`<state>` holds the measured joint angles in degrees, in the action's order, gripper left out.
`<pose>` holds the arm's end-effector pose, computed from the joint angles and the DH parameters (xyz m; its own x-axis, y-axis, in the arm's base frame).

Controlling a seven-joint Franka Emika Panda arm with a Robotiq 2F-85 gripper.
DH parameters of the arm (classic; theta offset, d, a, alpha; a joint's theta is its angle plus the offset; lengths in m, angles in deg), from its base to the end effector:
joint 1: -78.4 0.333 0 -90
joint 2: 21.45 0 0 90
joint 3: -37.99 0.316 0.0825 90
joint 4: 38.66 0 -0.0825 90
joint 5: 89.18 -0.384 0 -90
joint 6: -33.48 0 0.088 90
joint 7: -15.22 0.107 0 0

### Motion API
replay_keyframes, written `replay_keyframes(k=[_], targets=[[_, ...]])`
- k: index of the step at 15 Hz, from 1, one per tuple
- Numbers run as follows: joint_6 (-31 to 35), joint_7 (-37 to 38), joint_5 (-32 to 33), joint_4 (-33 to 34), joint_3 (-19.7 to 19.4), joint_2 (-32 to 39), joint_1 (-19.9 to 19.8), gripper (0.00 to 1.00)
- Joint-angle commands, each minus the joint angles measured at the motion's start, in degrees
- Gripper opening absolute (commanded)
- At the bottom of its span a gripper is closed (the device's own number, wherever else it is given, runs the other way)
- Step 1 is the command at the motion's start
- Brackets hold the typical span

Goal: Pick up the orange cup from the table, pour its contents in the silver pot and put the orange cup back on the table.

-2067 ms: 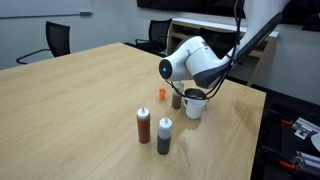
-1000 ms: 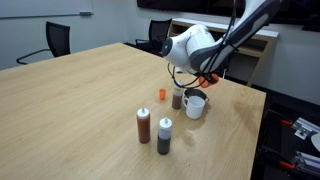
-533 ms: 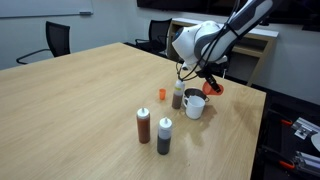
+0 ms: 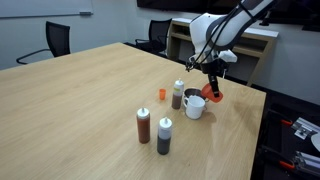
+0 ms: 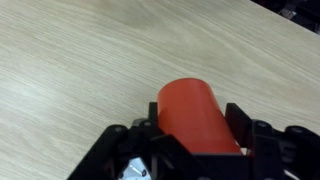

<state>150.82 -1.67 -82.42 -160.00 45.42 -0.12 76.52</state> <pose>0.5227 0.0455 0.2092 0.8016 0.4323 -0.4131 0.4321 -0.8963 -0.0995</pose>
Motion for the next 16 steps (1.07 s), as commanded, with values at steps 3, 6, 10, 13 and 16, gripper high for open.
replay_keyframes(k=[3,6,10,13,16], targets=[[14.4,-2.3,-14.5,-14.7,-1.0,-10.2,-2.3,0.43],[23.0,-4.0,-23.1,-24.0,-1.5,-15.8,-2.5,0.43],[38.1,-4.2,-30.4,-33.9,-2.0,-19.9,-0.5,0.43],[48.2,-4.3,-31.5,-37.5,-1.5,-19.9,1.1,0.43],[54.7,-3.5,-33.3,-39.5,-0.2,-18.3,2.0,0.43]])
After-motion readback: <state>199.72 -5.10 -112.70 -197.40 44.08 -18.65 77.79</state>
